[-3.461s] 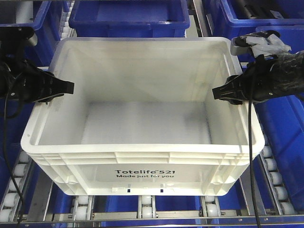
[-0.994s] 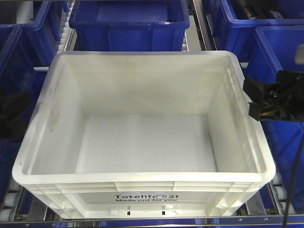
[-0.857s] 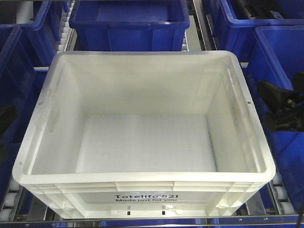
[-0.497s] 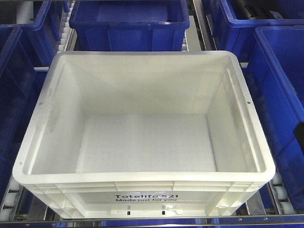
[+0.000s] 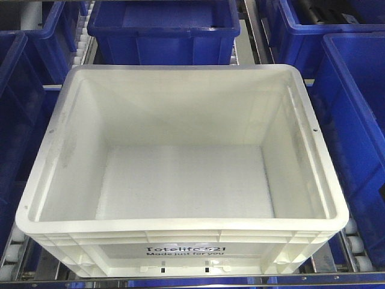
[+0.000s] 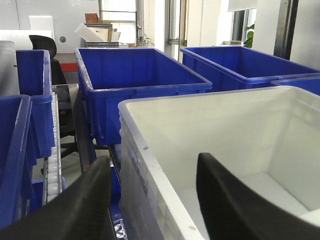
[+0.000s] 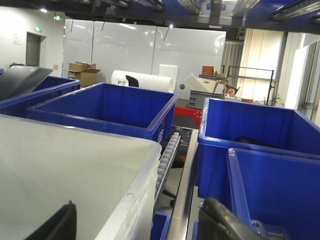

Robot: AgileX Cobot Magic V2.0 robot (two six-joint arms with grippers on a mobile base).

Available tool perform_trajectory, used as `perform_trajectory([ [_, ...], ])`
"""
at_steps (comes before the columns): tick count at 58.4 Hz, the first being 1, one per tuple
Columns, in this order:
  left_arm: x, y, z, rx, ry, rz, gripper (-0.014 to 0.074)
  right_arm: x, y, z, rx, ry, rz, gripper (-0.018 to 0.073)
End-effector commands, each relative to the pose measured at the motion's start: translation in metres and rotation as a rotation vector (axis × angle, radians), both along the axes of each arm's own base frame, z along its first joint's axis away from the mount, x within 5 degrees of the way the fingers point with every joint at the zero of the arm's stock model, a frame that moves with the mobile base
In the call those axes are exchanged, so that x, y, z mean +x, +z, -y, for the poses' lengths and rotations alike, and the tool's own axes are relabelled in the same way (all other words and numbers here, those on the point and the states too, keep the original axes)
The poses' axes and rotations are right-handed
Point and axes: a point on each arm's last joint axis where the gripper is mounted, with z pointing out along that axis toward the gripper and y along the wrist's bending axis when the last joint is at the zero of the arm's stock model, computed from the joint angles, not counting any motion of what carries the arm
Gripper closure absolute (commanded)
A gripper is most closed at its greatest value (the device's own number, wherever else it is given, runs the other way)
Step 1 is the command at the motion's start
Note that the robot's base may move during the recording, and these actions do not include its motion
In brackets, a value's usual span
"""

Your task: Move bin from left to right shelf

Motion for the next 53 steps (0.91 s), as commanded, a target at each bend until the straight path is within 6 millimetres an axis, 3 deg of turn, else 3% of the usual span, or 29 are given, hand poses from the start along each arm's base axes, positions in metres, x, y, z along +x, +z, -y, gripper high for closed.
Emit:
perform_trajectory([
  [1, -0.0008, 0.0128, -0.001, -0.03, 0.005, 0.072, 0.0232, -0.0002, 0.0123, 0.0019, 0.004, -0.021, 0.066, 0.0085],
  [16, -0.0008, 0.0128, -0.001, -0.03, 0.005, 0.072, 0.0262, -0.0002, 0.0124, 0.002, 0.003, -0.022, 0.067, 0.0117],
  [22, -0.0008, 0.0126, -0.0009, -0.029, 0.004, 0.069, 0.0382, -0.0002, 0.0124, 0.002, 0.001, -0.022, 0.068, 0.0274],
  [30, -0.0007, 0.0125, -0.0009, -0.028, 0.004, 0.068, 0.0606, -0.0002, 0.0124, 0.002, 0.002, -0.022, 0.068, 0.0574],
  [53, -0.0007, 0.0118, -0.0008, -0.027, 0.003, 0.062, 0.0604, -0.0002, 0.0117, 0.0017, -0.001, -0.018, 0.061, 0.0567],
])
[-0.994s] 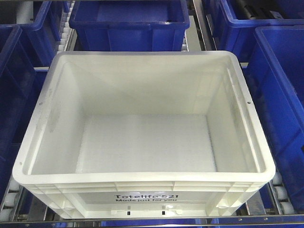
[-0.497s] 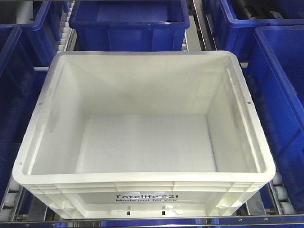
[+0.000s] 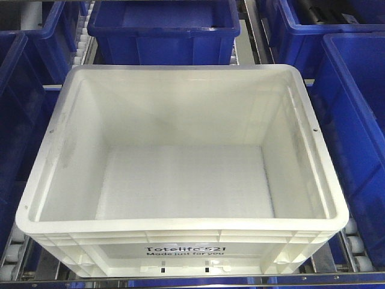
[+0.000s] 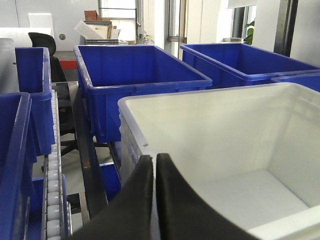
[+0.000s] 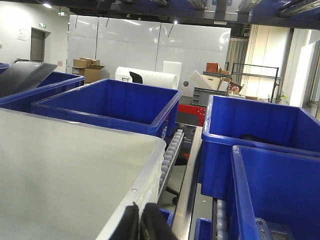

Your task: Move bin from left to right shelf

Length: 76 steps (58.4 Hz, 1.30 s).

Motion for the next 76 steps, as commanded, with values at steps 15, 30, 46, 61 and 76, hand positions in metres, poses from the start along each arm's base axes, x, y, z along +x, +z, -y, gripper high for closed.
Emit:
perform_trajectory([
  [15, -0.001, 0.013, -0.001, -0.031, 0.004, 0.071, 0.0603, 0.0, 0.013, 0.002, 0.009, -0.026, 0.078, 0.0567],
  [30, -0.001, 0.013, -0.001, -0.018, 0.01, 0.077, 0.0603, 0.0, 0.013, 0.002, 0.009, -0.026, 0.078, 0.0567],
  [46, 0.0, 0.013, -0.004, 0.033, 0.04, 0.091, 0.0603, 0.0, 0.013, 0.002, 0.008, -0.025, 0.075, 0.0567],
  [61, 0.001, 0.0, -0.003, 0.084, 0.035, 0.042, 0.0603, 0.0, 0.013, 0.002, 0.008, -0.025, 0.075, 0.0567],
  [76, 0.012, -0.065, -0.002, 0.079, 0.049, 0.029, 0.0603, 0.0, 0.013, 0.002, 0.008, -0.025, 0.075, 0.0567],
])
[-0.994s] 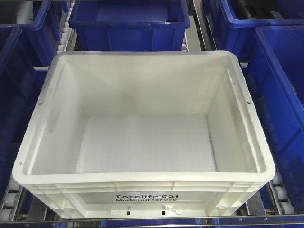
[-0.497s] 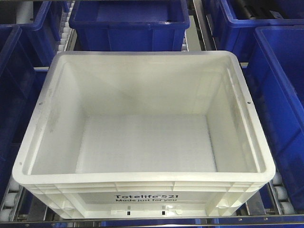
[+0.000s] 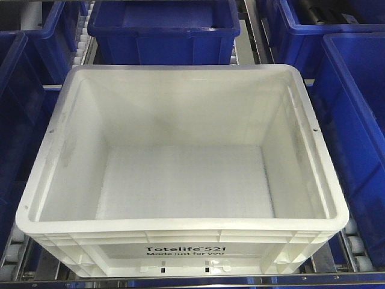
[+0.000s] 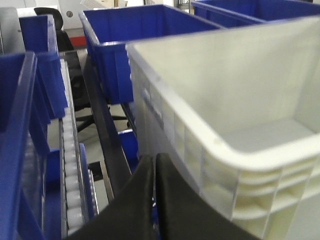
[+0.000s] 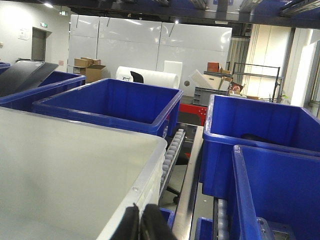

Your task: Move bin from left to right shelf

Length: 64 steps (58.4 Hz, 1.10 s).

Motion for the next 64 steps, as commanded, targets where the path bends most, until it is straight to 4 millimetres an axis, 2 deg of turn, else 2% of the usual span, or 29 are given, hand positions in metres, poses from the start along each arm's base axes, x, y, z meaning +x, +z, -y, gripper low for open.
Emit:
perform_trajectory([
  [1, 0.002, -0.002, -0.001, -0.034, 0.01, 0.108, 0.0603, 0.0, 0.013, 0.002, 0.009, -0.026, 0.078, 0.0567],
  [8, 0.007, -0.024, 0.0, -0.034, 0.018, 0.097, 0.0603, 0.0, 0.013, 0.002, 0.009, -0.025, 0.077, 0.0567],
  [15, 0.009, -0.035, 0.0, -0.036, 0.023, 0.094, 0.0603, 0.0, 0.013, 0.002, 0.009, -0.025, 0.077, 0.0567],
  [64, 0.009, -0.036, 0.0, -0.03, 0.021, 0.082, 0.0603, 0.0, 0.013, 0.002, 0.009, -0.026, 0.078, 0.0567],
])
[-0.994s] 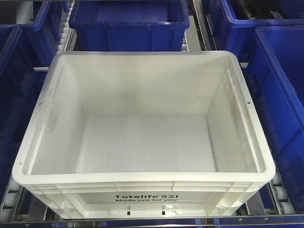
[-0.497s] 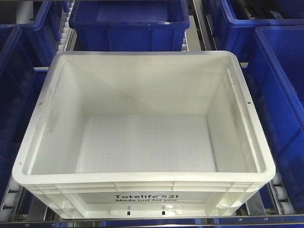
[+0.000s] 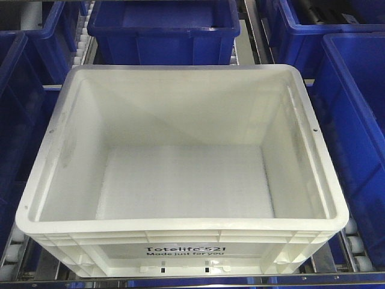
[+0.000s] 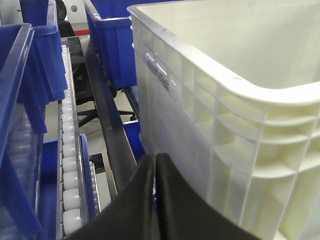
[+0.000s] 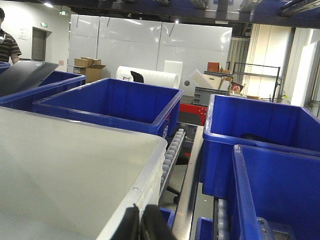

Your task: Move bin from left to right shelf

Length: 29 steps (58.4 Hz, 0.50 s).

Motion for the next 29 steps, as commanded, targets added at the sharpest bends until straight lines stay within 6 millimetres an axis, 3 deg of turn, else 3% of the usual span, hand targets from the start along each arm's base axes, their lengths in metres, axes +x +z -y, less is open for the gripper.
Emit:
perform_trajectory([
  [1, 0.0002, 0.0015, -0.0005, -0.025, 0.004, 0.071, 0.0603, -0.0001, 0.0135, 0.0024, 0.01, -0.026, 0.079, 0.0567],
  [23, 0.0002, 0.0015, -0.0005, -0.025, 0.004, 0.071, 0.0603, -0.0001, 0.0135, 0.0025, 0.007, -0.027, 0.08, 0.0567],
  [29, 0.0002, 0.0015, -0.0005, -0.025, 0.004, 0.071, 0.0603, 0.0001, 0.013, 0.0032, -0.065, -0.039, 0.095, 0.0567],
])
